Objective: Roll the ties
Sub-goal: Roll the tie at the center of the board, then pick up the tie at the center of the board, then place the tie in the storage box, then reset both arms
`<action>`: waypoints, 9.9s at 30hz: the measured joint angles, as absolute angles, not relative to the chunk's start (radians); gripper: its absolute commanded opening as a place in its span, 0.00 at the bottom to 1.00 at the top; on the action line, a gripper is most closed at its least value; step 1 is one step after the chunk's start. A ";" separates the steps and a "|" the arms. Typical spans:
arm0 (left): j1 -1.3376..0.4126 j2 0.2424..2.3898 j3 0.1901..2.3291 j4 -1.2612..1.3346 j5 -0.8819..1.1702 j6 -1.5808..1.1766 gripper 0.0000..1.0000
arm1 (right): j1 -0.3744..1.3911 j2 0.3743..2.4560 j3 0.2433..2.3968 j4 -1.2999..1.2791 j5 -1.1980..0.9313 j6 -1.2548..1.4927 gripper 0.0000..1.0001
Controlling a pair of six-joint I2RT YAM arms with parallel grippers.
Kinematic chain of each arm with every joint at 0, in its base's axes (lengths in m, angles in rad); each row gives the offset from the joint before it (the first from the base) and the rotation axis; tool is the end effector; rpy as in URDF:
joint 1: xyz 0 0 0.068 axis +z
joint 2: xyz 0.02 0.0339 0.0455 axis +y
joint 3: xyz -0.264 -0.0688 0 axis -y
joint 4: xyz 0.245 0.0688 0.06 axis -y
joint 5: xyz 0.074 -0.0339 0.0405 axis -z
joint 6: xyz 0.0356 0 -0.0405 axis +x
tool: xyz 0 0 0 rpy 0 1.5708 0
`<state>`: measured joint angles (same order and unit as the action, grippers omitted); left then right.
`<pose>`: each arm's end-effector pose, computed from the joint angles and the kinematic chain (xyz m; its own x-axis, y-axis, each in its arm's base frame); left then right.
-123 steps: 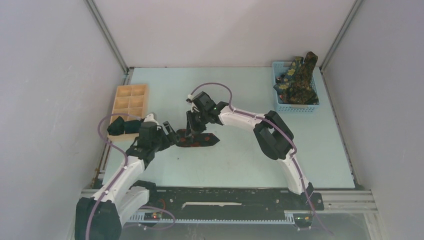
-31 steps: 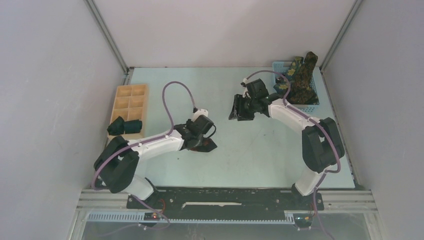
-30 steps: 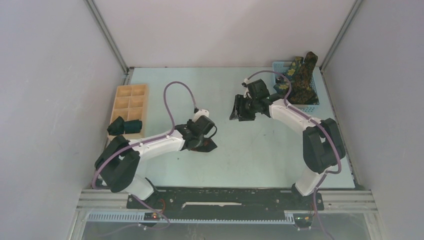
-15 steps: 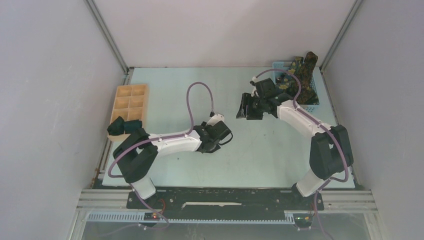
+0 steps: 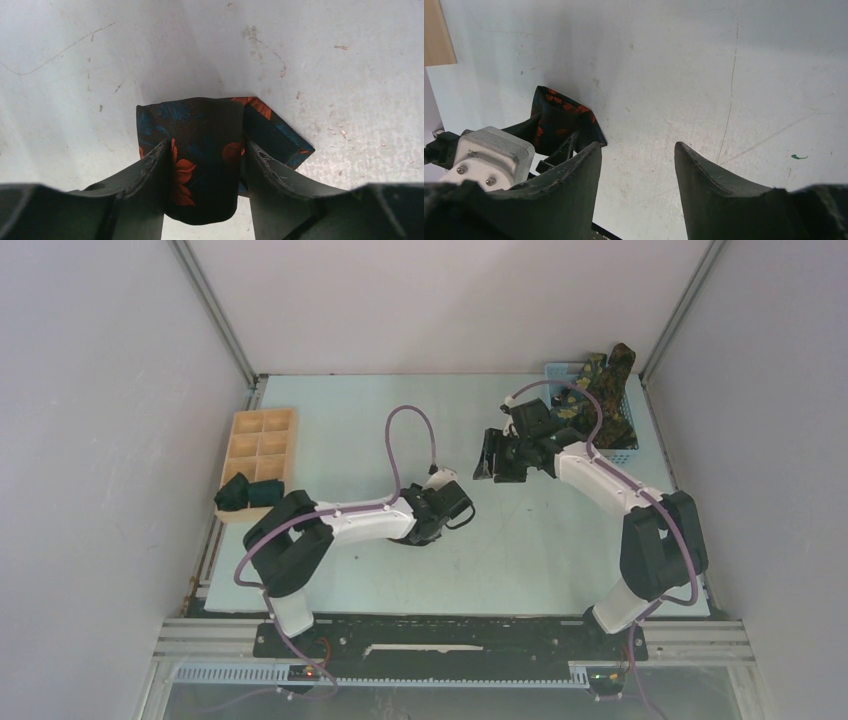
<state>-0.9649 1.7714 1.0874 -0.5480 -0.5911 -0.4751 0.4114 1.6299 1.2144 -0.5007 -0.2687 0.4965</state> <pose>0.2070 -0.2639 0.1662 -0.7416 0.4035 -0.5360 0.2674 0.9105 0.3154 0.3169 0.1486 0.2471 -0.8935 0.1112 -0.4350 -0.1229 0.8713 0.4752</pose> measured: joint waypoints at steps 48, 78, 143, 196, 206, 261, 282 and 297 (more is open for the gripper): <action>-0.502 1.290 0.603 -0.128 0.232 -0.483 0.92 | 0.623 1.661 1.050 -0.274 -0.449 0.603 0.67; -0.495 1.485 0.570 0.153 0.450 -0.577 0.50 | 0.620 1.707 1.042 -0.265 -0.474 0.603 0.63; 0.406 1.819 1.580 -0.664 0.379 -0.422 0.41 | 0.642 1.752 1.012 -0.194 -0.527 0.622 0.62; 0.362 2.162 1.893 -0.867 0.046 -0.382 0.77 | 0.649 1.819 1.010 -0.154 -0.546 0.648 0.61; 0.362 2.108 1.876 -0.879 0.028 -0.382 0.72 | 0.651 1.819 1.010 -0.154 -0.546 0.648 0.61; 0.334 1.960 1.776 -0.844 0.045 -0.359 0.79 | 0.662 1.704 1.016 -0.216 -0.492 0.617 0.60; 0.150 1.158 1.206 -0.780 0.120 -0.358 1.00 | 0.666 1.218 1.124 -0.371 -0.177 0.402 0.75; 0.103 0.680 0.793 -0.724 0.170 -0.392 1.00 | 0.635 0.948 0.891 -0.283 0.035 0.407 1.00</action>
